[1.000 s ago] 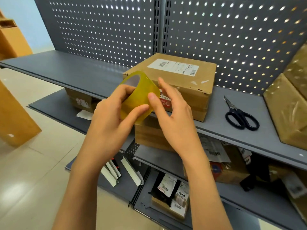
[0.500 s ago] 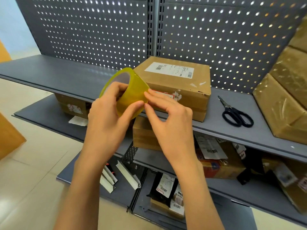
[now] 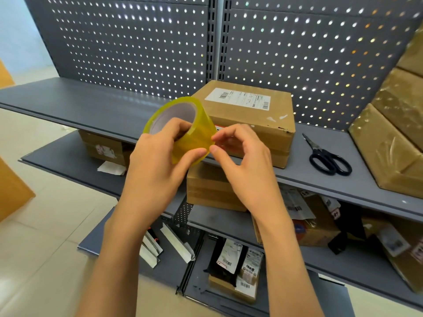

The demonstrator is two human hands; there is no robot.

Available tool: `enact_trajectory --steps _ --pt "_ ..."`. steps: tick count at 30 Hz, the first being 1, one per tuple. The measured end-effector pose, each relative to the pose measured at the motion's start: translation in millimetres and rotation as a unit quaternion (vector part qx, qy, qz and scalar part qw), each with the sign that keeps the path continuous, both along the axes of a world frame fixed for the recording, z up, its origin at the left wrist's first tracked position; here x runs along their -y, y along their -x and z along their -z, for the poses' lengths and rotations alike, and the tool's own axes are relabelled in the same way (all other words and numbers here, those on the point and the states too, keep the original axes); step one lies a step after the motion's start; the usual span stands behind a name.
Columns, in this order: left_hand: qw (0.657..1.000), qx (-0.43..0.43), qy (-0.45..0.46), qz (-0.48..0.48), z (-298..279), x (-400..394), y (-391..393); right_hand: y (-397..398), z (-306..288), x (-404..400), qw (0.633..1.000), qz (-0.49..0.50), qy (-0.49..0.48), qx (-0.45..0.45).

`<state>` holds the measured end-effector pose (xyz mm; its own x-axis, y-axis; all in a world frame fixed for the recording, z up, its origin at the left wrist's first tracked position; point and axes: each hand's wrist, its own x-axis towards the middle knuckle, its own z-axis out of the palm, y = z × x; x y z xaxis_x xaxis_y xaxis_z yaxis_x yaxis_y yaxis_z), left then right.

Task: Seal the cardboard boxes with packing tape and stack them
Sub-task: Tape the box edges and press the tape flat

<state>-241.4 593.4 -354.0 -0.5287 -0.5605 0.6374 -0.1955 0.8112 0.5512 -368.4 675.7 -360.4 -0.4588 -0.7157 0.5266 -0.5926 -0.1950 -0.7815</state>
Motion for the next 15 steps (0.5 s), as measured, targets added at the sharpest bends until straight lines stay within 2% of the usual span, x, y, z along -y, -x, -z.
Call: enact_trajectory --steps 8,15 --pt "1.0 -0.007 0.016 -0.004 -1.3 2.0 3.9 2.8 -0.7 4.4 1.0 0.007 0.007 0.002" --pt "0.999 0.005 0.026 -0.025 0.1 3.5 3.4 1.1 1.7 8.8 0.999 0.015 -0.007 -0.049"
